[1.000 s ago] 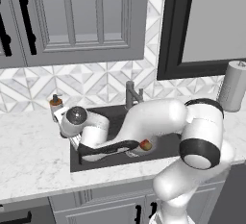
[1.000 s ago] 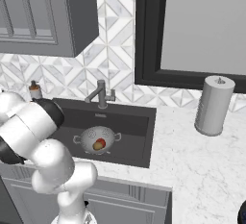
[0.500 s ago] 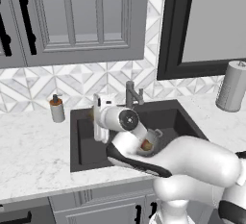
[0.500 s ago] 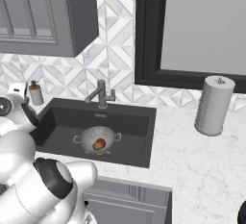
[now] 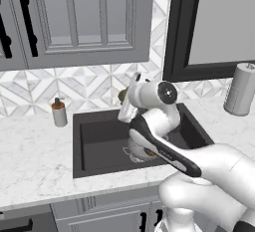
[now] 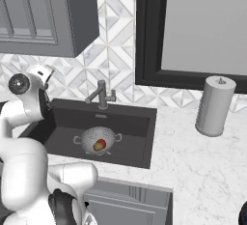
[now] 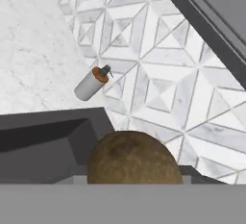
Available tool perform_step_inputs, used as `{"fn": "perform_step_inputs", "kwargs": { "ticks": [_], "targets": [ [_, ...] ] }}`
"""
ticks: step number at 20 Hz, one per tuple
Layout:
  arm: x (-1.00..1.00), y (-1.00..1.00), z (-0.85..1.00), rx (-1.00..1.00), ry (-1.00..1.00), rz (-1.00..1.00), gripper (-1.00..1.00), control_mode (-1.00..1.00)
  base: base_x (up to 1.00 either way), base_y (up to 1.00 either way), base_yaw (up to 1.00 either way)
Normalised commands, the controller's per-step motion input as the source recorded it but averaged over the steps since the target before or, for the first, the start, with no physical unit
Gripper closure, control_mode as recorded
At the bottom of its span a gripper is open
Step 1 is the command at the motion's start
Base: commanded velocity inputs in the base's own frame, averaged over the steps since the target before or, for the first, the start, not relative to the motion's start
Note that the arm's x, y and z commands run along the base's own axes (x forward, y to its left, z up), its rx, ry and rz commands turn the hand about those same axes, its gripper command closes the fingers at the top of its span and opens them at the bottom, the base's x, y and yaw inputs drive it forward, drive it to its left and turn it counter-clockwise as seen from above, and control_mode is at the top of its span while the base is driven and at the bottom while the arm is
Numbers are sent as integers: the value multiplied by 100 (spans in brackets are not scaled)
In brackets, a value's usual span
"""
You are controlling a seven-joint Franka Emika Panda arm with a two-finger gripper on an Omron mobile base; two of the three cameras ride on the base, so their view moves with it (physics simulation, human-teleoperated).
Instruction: Put the colander in the sink, put the kiwi, kiwi, apple in the colander, and turn on the sink faucet and pour water over the colander.
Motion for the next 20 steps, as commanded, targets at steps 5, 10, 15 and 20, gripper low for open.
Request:
{"fn": "perform_step_inputs", "kwargs": {
  "ticks": [5, 10, 15, 20],
  "targets": [
    [-31, -88, 94, 15, 34, -12, 100, -100, 0, 0, 0],
    [-65, -100, 15, 18, 6, -2, 100, -100, 0, 0, 0],
    [-41, -92, -37, 17, -6, 8, 100, -100, 0, 0, 0],
    [2, -51, -53, 1, 0, 19, 100, -100, 0, 0, 0]
  ]
}}
